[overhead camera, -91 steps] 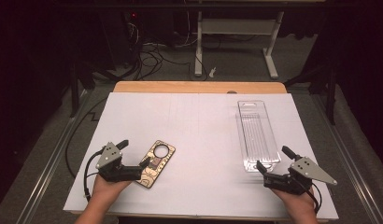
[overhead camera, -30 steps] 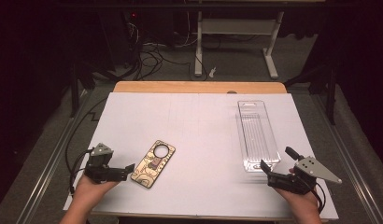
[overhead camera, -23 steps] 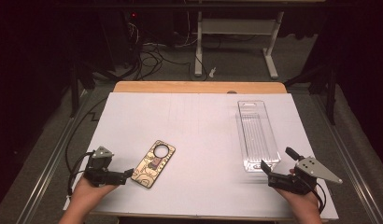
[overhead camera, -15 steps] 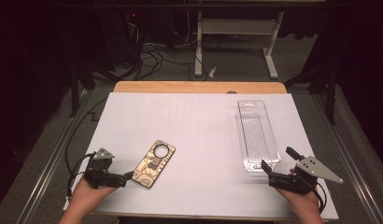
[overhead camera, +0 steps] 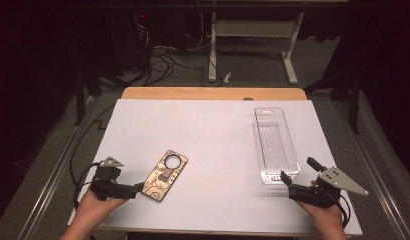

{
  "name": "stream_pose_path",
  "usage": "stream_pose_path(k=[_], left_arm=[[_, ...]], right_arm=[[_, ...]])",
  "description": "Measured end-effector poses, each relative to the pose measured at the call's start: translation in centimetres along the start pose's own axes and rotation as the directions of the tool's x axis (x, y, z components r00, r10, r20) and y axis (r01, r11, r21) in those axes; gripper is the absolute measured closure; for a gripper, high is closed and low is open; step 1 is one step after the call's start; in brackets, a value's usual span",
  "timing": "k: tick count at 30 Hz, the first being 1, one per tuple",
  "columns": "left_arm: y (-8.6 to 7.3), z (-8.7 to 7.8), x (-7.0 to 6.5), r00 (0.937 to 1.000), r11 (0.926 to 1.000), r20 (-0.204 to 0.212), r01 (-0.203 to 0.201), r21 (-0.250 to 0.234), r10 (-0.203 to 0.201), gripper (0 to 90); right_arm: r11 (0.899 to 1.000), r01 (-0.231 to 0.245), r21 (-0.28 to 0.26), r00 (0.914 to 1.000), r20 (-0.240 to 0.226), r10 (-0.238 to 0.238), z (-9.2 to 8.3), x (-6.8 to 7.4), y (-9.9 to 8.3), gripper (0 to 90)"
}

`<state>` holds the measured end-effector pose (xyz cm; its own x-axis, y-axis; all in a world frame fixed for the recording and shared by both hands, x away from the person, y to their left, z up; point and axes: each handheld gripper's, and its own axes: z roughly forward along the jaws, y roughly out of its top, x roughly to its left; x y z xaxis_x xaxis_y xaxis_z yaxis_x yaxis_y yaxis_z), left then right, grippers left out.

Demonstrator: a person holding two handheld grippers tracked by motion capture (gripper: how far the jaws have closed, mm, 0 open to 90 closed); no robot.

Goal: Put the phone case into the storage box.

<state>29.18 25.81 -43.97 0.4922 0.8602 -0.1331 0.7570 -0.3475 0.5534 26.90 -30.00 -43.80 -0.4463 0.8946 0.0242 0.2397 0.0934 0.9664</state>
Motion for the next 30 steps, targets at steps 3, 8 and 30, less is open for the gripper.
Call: stream_pose_path(k=[3,8,30], left_arm=[[0.3,0.6,-0.2,0.9998,0.9995,0.021,-0.005,0.032,0.004,0.8],[0.7,1.8,-1.1,0.9995,0.9955,0.015,-0.029,0.09,0.027,0.7],[2.7,2.6,-1.5,0.9981,0.9738,0.06,-0.026,0.226,0.013,0.7]], right_arm=[[1.0,0.001,-0.001,1.0,-0.002,-0.001,-0.1,0.0,0.0,0.4],[1.0,-0.011,0.005,0.9999,-0.001,0.011,-0.1,0.0,-0.1,0.3],[1.0,-0.02,0.005,0.9998,0.005,0.02,-0.3,-0.2,-0.1,0.3]])
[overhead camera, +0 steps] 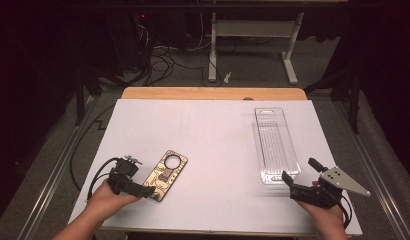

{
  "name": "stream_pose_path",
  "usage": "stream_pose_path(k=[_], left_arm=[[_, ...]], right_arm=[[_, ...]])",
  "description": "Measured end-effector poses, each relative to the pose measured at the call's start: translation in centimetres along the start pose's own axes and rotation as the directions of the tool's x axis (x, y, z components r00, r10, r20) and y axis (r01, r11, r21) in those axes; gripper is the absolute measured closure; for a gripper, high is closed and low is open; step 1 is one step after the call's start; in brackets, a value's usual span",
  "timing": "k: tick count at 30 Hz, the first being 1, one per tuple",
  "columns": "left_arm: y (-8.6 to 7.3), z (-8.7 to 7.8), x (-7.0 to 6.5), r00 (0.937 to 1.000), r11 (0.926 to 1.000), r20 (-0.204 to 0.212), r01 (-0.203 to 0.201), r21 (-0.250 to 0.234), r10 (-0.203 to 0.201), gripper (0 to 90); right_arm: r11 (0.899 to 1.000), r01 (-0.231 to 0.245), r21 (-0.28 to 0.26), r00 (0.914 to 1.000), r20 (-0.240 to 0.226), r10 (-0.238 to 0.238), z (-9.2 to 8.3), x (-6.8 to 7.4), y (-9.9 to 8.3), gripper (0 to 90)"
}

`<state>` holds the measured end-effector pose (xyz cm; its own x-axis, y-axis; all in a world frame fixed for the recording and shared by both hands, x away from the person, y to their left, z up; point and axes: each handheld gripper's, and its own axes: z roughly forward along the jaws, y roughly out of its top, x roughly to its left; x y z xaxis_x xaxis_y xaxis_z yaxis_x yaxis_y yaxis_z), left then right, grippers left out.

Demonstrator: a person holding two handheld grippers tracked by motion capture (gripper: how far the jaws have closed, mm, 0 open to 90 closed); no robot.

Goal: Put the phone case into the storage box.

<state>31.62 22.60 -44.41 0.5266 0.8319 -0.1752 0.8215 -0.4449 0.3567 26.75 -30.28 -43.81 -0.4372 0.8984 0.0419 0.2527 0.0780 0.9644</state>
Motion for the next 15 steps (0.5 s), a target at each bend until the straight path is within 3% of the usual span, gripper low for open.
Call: stream_pose_path(k=[7,15], left_arm=[[1.1,0.1,-0.8,0.9995,0.9977,-0.008,-0.028,0.061,0.029,0.7],[2.4,1.0,-1.9,0.9974,0.9859,-0.012,-0.069,0.152,0.072,0.7]], right_arm=[[1.0,-0.005,0.006,1.0,-0.002,0.005,0.1,0.1,-0.1,0.3],[1.0,-0.003,0.008,1.0,-0.004,0.003,0.1,0.1,-0.1,0.4]])
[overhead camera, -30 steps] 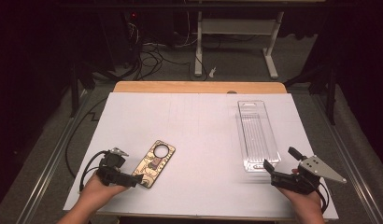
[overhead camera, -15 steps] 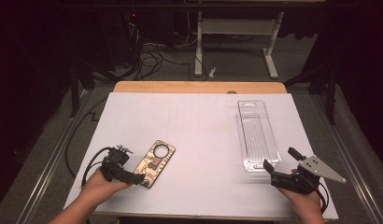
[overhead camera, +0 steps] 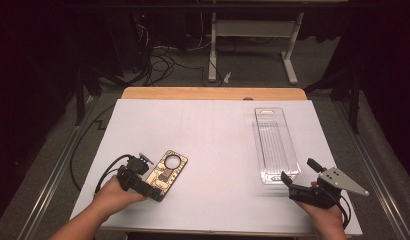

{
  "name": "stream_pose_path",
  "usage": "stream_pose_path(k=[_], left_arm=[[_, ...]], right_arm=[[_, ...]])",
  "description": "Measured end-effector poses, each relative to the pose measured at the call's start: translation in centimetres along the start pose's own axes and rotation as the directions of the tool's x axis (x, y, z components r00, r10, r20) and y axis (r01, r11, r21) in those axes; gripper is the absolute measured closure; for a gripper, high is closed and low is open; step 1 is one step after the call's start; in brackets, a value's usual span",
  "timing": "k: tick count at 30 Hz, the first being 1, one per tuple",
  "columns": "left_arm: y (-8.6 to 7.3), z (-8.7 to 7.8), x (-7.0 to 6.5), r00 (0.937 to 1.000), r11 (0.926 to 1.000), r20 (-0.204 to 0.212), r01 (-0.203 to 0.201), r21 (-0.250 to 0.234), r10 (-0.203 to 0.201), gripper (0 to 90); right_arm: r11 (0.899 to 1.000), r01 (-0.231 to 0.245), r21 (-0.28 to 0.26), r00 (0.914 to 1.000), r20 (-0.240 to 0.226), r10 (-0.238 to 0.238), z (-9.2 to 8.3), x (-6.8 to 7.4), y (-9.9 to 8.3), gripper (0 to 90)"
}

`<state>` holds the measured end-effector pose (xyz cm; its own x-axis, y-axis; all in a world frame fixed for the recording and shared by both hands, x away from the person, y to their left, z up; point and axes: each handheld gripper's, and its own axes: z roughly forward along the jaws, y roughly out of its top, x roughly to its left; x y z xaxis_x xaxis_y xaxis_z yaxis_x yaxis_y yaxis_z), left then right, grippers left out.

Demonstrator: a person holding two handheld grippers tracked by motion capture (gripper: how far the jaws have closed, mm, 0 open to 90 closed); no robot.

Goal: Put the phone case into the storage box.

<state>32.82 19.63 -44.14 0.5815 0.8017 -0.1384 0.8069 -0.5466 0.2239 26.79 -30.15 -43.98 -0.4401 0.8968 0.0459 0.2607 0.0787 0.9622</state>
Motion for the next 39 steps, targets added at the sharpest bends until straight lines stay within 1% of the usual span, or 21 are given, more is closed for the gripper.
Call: stream_pose_path(k=[1,2,5,6,7,10,12,13,14,15,16,21,22,24,29,30,32,33,35,37,39], left_arm=[[0.2,0.0,-0.1,1.0,1.0,0.003,-0.002,0.006,0.002,0.7],[0.4,0.0,-0.2,1.0,1.0,0.007,0.004,0.004,-0.004,0.7],[1.1,-0.2,-0.3,1.0,0.9998,0.004,-0.004,0.017,0.004,0.7],[1.6,-0.1,-0.4,1.0,0.9997,0.002,0.0,0.025,0.0,0.7],[1.6,-0.1,-0.4,1.0,0.9997,0.002,0.0,0.025,0.0,0.7],[2.3,0.1,-0.7,0.9999,0.9983,-0.004,-0.015,0.056,0.015,0.7],[2.8,0.1,-0.8,0.9999,0.9978,-0.01,-0.008,0.066,0.009,0.6],[3.2,0.2,-0.9,0.9999,0.9963,-0.014,-0.005,0.086,0.006,0.6],[3.2,0.2,-0.9,0.9999,0.9963,-0.014,-0.005,0.086,0.006,0.6],[3.4,0.3,-0.9,1.0,0.9953,-0.008,-0.004,0.097,0.004,0.6],[3.7,0.4,-1.1,0.9998,0.9929,-0.016,-0.009,0.119,0.011,0.6],[4.4,0.6,-1.1,0.9998,0.9917,-0.02,-0.002,0.128,0.004,0.6],[4.7,0.7,-1.2,0.9998,0.9897,-0.019,-0.006,0.143,0.008,0.6],[4.8,0.8,-1.3,0.9998,0.9892,-0.019,-0.008,0.146,0.011,0.6],[4.9,0.9,-1.0,0.9999,0.9872,-0.015,0.011,0.159,-0.009,0.7],[5.0,1.0,-1.0,0.9998,0.9853,-0.017,0.012,0.17,-0.01,0.7],[5.1,1.2,-1.1,0.9998,0.9841,-0.018,0.012,0.177,-0.009,0.7],[5.2,1.5,-1.2,0.9997,0.9816,-0.024,0.008,0.191,-0.004,0.7],[5.3,1.6,-1.3,0.9997,0.9803,-0.025,0.006,0.198,-0.001,0.6],[5.4,1.9,-1.4,0.9993,0.9784,-0.038,0.009,0.207,-0.001,0.6],[5.4,2.1,-1.5,0.9991,0.9773,-0.042,0.009,0.212,0.0,0.7]], right_arm=[[1.0,-0.003,-0.002,1.0,0.001,0.003,0.0,-0.1,0.0,0.3],[1.0,-0.003,-0.002,1.0,0.001,0.003,0.0,-0.1,0.0,0.3],[1.0,-0.008,0.001,1.0,0.004,0.008,0.0,-0.2,-0.1,0.4],[1.0,-0.01,-0.002,0.9999,0.005,0.01,-0.1,-0.2,0.0,0.4],[1.0,-0.01,-0.002,0.9999,0.005,0.01,-0.1,-0.2,0.0,0.4],[1.0,-0.012,-0.008,0.9999,0.008,0.012,-0.2,-0.3,0.0,0.3],[1.0,-0.016,-0.011,0.9998,0.014,0.017,-0.3,-0.4,0.0,0.4],[1.0,-0.02,-0.01,0.9997,0.014,0.02,-0.3,-0.4,0.0,0.4],[1.0,-0.02,-0.01,0.9997,0.014,0.02,-0.3,-0.4,0.0,0.4],[1.0,-0.02,-0.012,0.9997,0.014,0.02,-0.3,-0.5,0.0,0.3],[1.0,-0.024,-0.014,0.9996,0.017,0.024,-0.3,-0.5,0.0,0.3],[1.0,-0.024,-0.016,0.9995,0.018,0.024,-0.3,-0.6,0.1,0.4],[1.0,-0.02,-0.014,0.9997,0.016,0.02,-0.3,-0.5,0.1,0.4],[1.0,-0.017,-0.014,0.9997,0.015,0.017,-0.3,-0.4,0.1,0.4],[1.0,-0.019,-0.011,0.9997,0.015,0.019,-0.2,-0.5,0.0,0.3],[1.0,-0.018,-0.011,0.9997,0.015,0.019,-0.2,-0.5,0.0,0.4],[1.0,-0.017,-0.013,0.9997,0.015,0.017,-0.2,-0.4,0.1,0.4],[1.0,-0.016,-0.013,0.9998,0.016,0.016,-0.2,-0.4,0.1,0.3],[1.0,-0.016,-0.015,0.9997,0.017,0.016,-0.2,-0.4,0.1,0.4],[1.0,-0.016,-0.014,0.9997,0.016,0.016,-0.2,-0.4,0.1,0.4],[1.0,-0.016,-0.014,0.9997,0.016,0.016,-0.2,-0.4,0.1,0.4]])
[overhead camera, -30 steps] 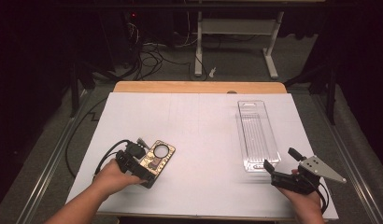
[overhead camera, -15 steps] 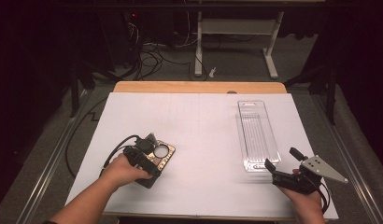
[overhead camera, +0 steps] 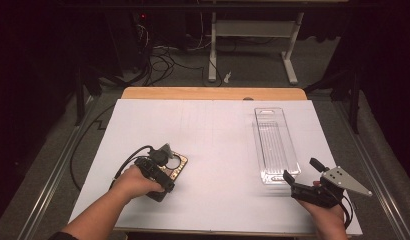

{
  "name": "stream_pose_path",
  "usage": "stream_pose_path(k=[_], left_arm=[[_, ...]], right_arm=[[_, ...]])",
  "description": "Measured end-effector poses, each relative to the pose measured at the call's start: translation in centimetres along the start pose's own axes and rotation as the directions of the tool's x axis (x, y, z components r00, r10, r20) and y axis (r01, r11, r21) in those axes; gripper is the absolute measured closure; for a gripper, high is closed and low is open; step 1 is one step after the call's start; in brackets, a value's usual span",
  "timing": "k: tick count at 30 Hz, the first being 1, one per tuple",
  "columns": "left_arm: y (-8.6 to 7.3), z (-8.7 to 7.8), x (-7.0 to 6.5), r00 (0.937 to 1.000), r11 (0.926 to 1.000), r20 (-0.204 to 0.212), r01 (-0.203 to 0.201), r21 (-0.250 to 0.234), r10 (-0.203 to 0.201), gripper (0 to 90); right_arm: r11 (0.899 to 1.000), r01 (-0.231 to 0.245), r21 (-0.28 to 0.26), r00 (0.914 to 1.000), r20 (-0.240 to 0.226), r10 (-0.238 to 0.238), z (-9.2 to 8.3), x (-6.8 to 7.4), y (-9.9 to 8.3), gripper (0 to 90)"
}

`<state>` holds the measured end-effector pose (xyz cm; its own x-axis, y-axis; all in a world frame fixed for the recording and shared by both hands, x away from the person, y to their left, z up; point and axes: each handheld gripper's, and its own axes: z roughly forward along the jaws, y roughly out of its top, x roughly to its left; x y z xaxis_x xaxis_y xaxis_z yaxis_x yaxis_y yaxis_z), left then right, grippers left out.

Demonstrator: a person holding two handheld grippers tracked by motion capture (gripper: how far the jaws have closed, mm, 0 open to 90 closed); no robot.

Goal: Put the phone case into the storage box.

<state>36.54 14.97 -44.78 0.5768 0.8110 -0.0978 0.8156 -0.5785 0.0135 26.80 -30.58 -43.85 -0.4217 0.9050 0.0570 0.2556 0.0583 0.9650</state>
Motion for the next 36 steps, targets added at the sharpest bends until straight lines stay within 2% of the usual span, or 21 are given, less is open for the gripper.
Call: stream_pose_path(k=[4,10,20,31,36], left_arm=[[0.13,0.11,-0.17,1.0,1.0,0.002,-0.004,0.007,0.004,0.7],[0.19,0.1,-0.07,0.9999,0.9999,0.007,0.011,0.003,-0.011,0.7],[0.26,0.22,-0.33,0.9991,0.9998,-0.036,0.02,0.006,-0.02,5.1],[0.48,0.26,-0.31,0.999,0.9995,-0.038,0.026,0.018,-0.025,6.6],[0.39,0.05,-0.05,0.9991,0.9995,-0.031,0.028,0.012,-0.027,11.0]], right_arm=[[1.0,0.001,-0.002,1.0,0.002,-0.001,-0.04,-0.06,0.02,0.4],[1.0,-0.001,-0.005,1.0,0.003,0.001,-0.07,-0.03,0.06,0.3],[1.0,0.002,-0.004,1.0,0.004,-0.002,-0.04,-0.03,0.07,0.4],[1.0,0.005,-0.002,0.9999,0.01,-0.005,-0.01,0.05,0.02,0.4],[1.0,0.006,0.001,0.9999,0.011,-0.006,0.03,0.09,0.0,0.4]])
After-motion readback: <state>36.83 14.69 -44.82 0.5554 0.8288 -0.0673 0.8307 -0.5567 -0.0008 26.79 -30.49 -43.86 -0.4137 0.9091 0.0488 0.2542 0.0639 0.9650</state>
